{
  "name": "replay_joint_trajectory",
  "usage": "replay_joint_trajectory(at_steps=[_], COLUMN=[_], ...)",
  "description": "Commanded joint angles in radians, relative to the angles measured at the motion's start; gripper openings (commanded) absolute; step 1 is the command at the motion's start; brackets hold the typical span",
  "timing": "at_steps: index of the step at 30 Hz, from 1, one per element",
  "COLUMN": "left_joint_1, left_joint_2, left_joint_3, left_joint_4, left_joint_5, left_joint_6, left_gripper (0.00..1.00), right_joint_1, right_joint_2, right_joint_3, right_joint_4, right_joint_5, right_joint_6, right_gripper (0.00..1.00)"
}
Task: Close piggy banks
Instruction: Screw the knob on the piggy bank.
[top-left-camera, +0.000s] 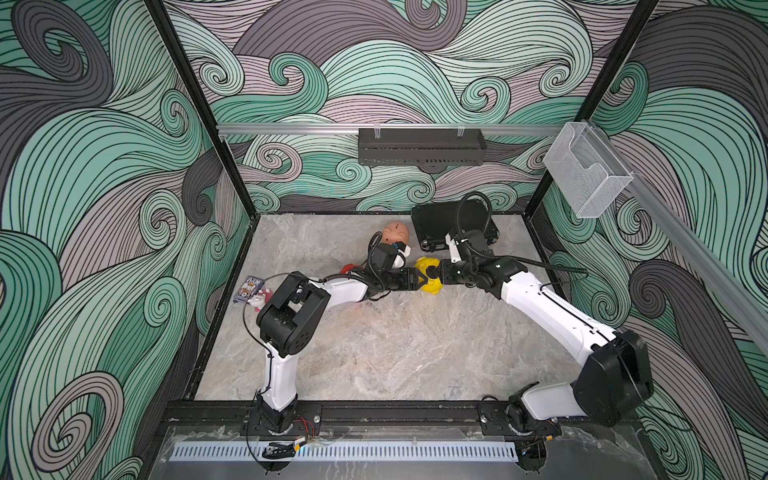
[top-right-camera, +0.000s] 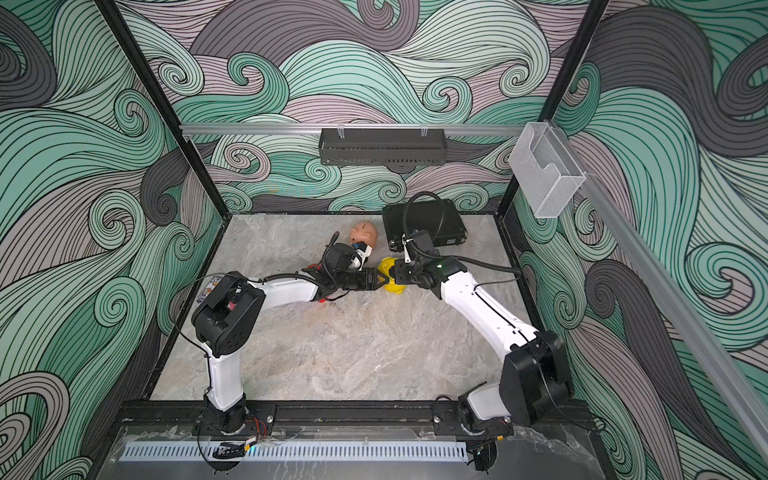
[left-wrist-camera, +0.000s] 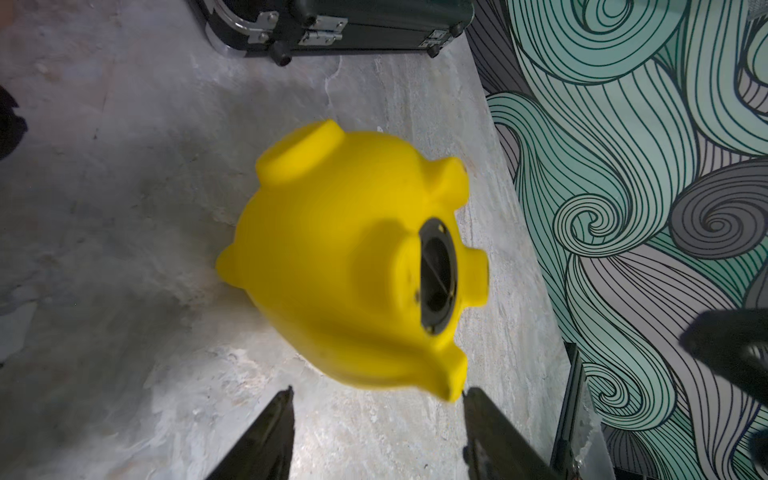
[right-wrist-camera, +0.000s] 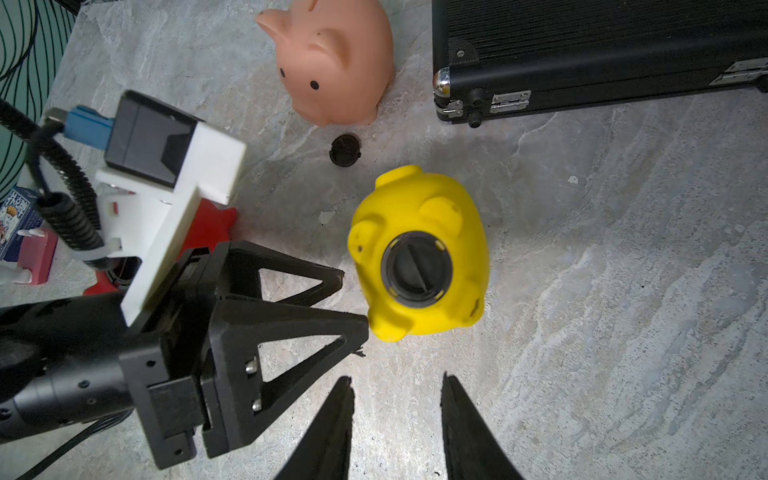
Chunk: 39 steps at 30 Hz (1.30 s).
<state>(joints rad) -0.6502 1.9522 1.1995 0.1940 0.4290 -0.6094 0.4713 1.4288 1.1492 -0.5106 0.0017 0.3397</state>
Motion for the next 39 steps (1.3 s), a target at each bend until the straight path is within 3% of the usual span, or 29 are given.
replay_joint_trajectory(at_steps=[1, 28, 39], left_joint_1=[0.003, 0.006, 0.006], left_joint_2=[-0.013, -0.041, -0.174], left_joint_3=[0.041, 0.042, -0.025], left_joint_4=[-0.038, -0.054, -0.112], left_joint_5=[-0.010, -0.007, -0.029], left_joint_6=[0.031, 0.040, 0.066], left_gripper=[0.64, 0.64, 0.64], right_joint_1=[0.003, 0.003, 0.003], right_joint_2=[-0.016, -0.010, -0.030], right_joint_3=[-0.011, 0.004, -0.008], right_joint_4=[0.015, 0.006, 0.010], right_joint_5=[0.002, 0.001, -0.001], right_joint_6=[-0.011, -0.015, -0.018], right_gripper=[0.38, 0.39, 0.39])
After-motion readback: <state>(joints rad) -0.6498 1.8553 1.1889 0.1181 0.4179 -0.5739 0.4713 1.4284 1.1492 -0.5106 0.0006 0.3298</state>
